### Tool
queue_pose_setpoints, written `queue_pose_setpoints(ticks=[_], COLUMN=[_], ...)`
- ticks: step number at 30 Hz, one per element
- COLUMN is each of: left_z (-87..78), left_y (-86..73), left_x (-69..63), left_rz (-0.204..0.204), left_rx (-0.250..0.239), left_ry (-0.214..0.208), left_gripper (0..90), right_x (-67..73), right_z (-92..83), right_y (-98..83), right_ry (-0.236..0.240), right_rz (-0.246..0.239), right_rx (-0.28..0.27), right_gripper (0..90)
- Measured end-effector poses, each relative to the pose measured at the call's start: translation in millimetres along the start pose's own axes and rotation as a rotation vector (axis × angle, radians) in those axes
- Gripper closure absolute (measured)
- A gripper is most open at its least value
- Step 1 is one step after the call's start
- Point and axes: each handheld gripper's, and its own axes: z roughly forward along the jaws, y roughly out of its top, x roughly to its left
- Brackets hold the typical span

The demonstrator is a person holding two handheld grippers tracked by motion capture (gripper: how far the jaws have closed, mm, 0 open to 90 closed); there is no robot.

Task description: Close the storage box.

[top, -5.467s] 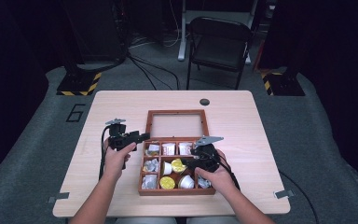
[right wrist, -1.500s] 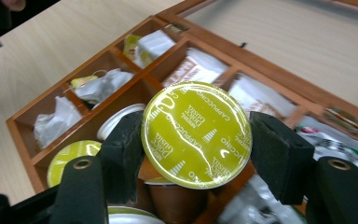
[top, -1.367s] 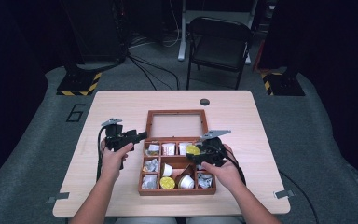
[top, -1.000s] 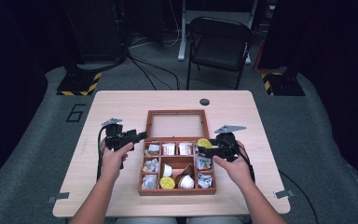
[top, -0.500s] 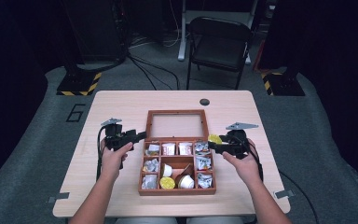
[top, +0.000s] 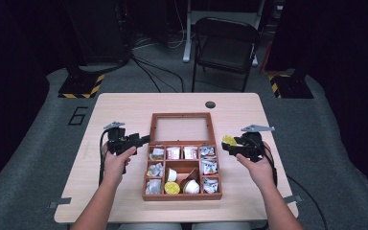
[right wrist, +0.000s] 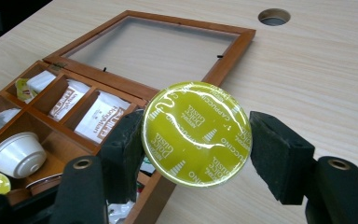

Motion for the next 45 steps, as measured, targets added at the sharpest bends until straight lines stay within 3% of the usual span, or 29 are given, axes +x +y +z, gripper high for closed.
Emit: queue_pose_setpoints(ticks=[32,45], left_z=[-1.4,-1.3], left_y=[0.3,0.1], left_x=[2.0,3.0], left_rz=[0.002,-0.001], left_rx=[-0.002,0.000], left_ry=[0.007,0.007], left_gripper=[33.3,33.3], right_x=[-54.4,-66.3], right_z=[-14.5,-5.3], right_y=[-14.2,-26.0], right_ry=[-0.155,-0.214], right_rz=[0.102,0.105], right_rx=[-0.030,0.000], right_gripper=[37.5,37.5])
